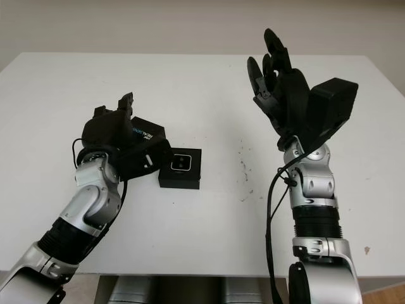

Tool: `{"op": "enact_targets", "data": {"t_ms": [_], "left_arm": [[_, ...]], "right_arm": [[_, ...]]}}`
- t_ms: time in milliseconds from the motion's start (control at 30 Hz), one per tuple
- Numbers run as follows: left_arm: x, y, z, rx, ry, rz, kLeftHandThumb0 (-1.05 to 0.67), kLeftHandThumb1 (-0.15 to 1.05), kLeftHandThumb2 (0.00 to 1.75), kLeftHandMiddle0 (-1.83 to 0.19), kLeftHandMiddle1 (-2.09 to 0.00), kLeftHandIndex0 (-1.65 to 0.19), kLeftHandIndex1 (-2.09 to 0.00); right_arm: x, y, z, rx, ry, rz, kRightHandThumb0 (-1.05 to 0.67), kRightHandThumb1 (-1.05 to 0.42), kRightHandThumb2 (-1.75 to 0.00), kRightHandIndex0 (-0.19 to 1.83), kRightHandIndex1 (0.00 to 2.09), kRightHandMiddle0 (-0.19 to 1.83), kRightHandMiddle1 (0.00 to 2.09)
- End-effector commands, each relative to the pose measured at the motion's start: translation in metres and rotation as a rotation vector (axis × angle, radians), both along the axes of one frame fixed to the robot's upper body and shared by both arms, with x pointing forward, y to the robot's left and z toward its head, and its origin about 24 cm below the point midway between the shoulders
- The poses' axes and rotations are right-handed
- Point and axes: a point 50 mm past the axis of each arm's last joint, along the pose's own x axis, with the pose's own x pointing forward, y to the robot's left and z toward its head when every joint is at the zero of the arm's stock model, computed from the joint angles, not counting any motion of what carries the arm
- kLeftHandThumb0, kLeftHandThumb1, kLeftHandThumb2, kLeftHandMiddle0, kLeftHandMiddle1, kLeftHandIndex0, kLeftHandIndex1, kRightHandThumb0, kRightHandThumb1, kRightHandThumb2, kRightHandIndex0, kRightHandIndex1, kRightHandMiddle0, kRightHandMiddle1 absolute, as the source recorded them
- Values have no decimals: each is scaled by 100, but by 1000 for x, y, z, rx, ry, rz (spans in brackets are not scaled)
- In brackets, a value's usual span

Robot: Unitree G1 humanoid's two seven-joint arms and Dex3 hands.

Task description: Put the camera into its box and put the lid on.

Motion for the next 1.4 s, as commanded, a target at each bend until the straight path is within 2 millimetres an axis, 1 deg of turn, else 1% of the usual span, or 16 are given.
{"op": "enact_targets", "data": {"t_ms": [0, 100, 333, 433, 533, 567, 633, 667, 733, 867, 1000, 1067, 1133, 1267, 1300, 1367], "left_arm": [[3, -2, 6, 39, -28, 7, -91, 105, 28, 19, -102, 9, -30], [5, -1, 4, 62, -24, 21, -93, 105, 30, 19, -101, 10, -28], [7, 0, 0, 80, -11, 37, -93, 105, 29, 13, -83, 9, -20], [8, 1, -3, 57, 6, 29, -94, 105, 27, 18, -122, 7, -17], [9, 0, -4, 12, 22, 23, -94, 105, 25, 19, -137, 5, -16], [8, 0, -4, -26, 23, 17, -91, 105, 21, 19, -140, -1, -22], [8, -1, -5, -84, 18, 7, -85, 105, 12, 19, -142, 11, -68], [8, -1, -5, -122, 3, -1, -76, 101, 8, 19, -157, 15, -97], [8, -1, -6, -166, -13, -11, -67, 97, 5, 19, -171, 16, -116], [9, 0, -8, -170, -3, -28, -49, 95, 5, 0, -195, 9, -117], [10, 1, -10, -191, 17, -41, -48, 95, 5, -4, -202, 8, -114], [10, 2, -12, -206, 22, -44, -47, 94, 5, -9, -202, 5, -102], [11, 3, -13, -219, 24, -46, -43, 93, 5, -14, -208, -6, -92], [11, 5, -15, -200, 18, -65, -27, 93, 5, -10, -202, -13, -108], [11, 6, -15, -185, 7, -65, -24, 92, 5, -9, -188, -12, -109], [11, 6, -16, -169, -14, -65, -11, 99, 6, -5, -189, -3, -136]], "right_arm": [[-1, -1, 3, -4, -16, -5, -54, -105, -44, -14, 5, -16, 31], [-2, -1, 3, 0, -17, -1, -53, -105, -44, -14, 5, -16, 31], [-2, -1, 3, 6, -15, 5, -53, -105, -44, -14, 5, -16, 29], [-1, -1, 2, 8, -16, 8, -53, -105, -44, -14, 5, -15, 30], [-1, -1, 2, 0, -16, 5, -54, -105, -44, -14, 5, -15, 30], [-1, -1, 2, 0, -15, 2, -54, -105, -44, -14, 5, -15, 29], [-1, -2, 2, 3, -14, -1, -53, -105, -44, -13, 6, -14, 30], [-2, -2, 2, 5, -15, 0, -53, -105, -44, -14, 6, -15, 29], [-2, -2, 2, 7, -15, 3, -53, -105, -45, -14, 6, -15, 29], [-2, -2, 2, -2, -18, 4, -54, -105, -45, -14, 5, -15, 29], [-1, -2, 2, -2, -19, -4, -54, -105, -44, -13, 6, -15, 30], [-1, -3, 2, -1, -20, 2, -54, -105, -44, -14, 5, -16, 29], [-2, -3, 2, -3, -21, 4, -55, -105, -45, -15, 5, -16, 30], [-3, -4, 2, -2, -14, -4, -55, -105, -44, -15, 5, -16, 30], [-3, -3, 2, 3, -13, -3, -55, -105, -44, -14, 5, -16, 31], [-4, -3, 1, 7, -11, -1, -54, -105, -44, -15, 5, -16, 30]]}}
